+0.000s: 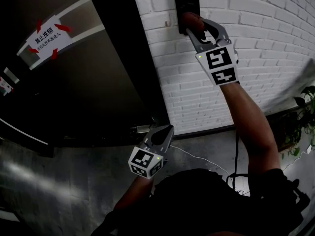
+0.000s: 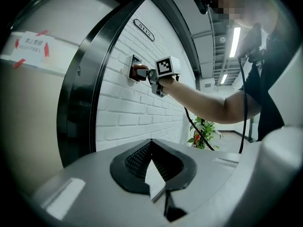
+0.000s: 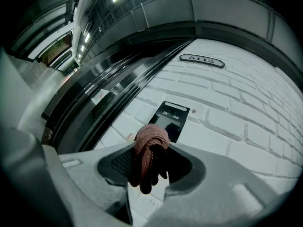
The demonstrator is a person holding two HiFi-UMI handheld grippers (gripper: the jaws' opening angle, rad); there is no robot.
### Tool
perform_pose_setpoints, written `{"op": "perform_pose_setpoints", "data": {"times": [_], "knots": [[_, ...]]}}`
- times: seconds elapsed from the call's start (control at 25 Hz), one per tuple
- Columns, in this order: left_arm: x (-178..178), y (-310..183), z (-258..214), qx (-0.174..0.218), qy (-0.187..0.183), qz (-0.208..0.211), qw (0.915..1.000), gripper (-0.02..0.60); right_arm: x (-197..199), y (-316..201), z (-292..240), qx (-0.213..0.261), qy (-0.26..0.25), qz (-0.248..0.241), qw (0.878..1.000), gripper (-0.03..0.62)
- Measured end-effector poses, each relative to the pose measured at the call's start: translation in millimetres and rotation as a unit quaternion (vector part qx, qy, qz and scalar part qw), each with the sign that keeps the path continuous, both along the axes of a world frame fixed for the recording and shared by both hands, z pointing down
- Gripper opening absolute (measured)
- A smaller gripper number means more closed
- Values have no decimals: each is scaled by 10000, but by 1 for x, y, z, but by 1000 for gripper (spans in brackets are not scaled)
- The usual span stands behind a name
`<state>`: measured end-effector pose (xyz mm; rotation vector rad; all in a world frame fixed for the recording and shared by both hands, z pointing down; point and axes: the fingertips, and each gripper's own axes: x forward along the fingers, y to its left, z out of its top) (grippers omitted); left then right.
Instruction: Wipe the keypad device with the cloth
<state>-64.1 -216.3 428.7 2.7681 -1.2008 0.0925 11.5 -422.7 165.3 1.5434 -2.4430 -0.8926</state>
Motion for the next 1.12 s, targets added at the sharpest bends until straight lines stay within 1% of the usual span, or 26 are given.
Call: {"op": "perform_pose_setpoints", "data": {"times": [0.68,0.96,1.12], "knots": [[5,0,2,-6,-25,56,10000,17,32,-5,0,-25,-91,269,9996,144],[4,0,1,7,-38,75,10000,17,48,-10,4,-120,-175,424,9989,144],[1,-1,1,23,-13,75,10000,17,60,-17,6,-259,-281,564,9977,144]]}}
